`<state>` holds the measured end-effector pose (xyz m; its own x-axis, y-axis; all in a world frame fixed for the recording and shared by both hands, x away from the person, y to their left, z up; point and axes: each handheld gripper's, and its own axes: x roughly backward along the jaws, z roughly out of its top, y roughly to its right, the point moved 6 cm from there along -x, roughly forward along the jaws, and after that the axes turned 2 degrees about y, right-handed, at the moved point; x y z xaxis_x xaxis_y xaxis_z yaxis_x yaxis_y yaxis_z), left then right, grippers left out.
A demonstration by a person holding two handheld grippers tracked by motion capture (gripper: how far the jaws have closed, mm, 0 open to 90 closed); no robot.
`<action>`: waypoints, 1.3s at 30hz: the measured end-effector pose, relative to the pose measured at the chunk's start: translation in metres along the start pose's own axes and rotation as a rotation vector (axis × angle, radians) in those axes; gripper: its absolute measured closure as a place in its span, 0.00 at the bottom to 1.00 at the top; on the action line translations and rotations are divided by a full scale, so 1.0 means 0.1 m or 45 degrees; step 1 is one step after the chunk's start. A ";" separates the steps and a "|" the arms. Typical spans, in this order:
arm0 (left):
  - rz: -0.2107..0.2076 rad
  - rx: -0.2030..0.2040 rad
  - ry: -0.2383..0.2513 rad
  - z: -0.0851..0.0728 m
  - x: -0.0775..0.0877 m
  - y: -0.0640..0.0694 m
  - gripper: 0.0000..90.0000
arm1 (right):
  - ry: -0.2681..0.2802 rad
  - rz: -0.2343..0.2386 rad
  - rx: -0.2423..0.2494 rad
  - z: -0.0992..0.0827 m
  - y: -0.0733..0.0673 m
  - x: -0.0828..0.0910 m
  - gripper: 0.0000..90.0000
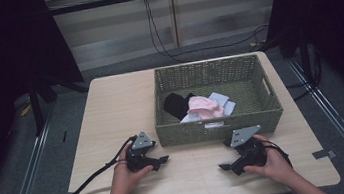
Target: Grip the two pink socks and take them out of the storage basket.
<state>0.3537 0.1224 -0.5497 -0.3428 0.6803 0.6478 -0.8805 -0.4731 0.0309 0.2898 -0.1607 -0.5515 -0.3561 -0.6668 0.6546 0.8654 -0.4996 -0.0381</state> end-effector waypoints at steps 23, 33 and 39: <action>0.000 0.000 0.000 0.00 0.00 0.00 0.26 | -0.176 0.085 0.041 0.19 0.00 0.16 0.18; 0.000 0.000 0.000 0.00 0.00 0.00 0.26 | -0.253 0.126 0.054 0.34 0.04 0.32 0.21; 0.000 0.000 0.000 0.00 0.00 0.00 0.26 | -0.269 0.128 0.057 0.45 0.06 0.42 0.22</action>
<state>0.3537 0.1224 -0.5498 -0.3429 0.6801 0.6480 -0.8805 -0.4731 0.0306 0.2961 -0.1673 -0.4901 -0.1899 -0.5788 0.7931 0.9091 -0.4087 -0.0806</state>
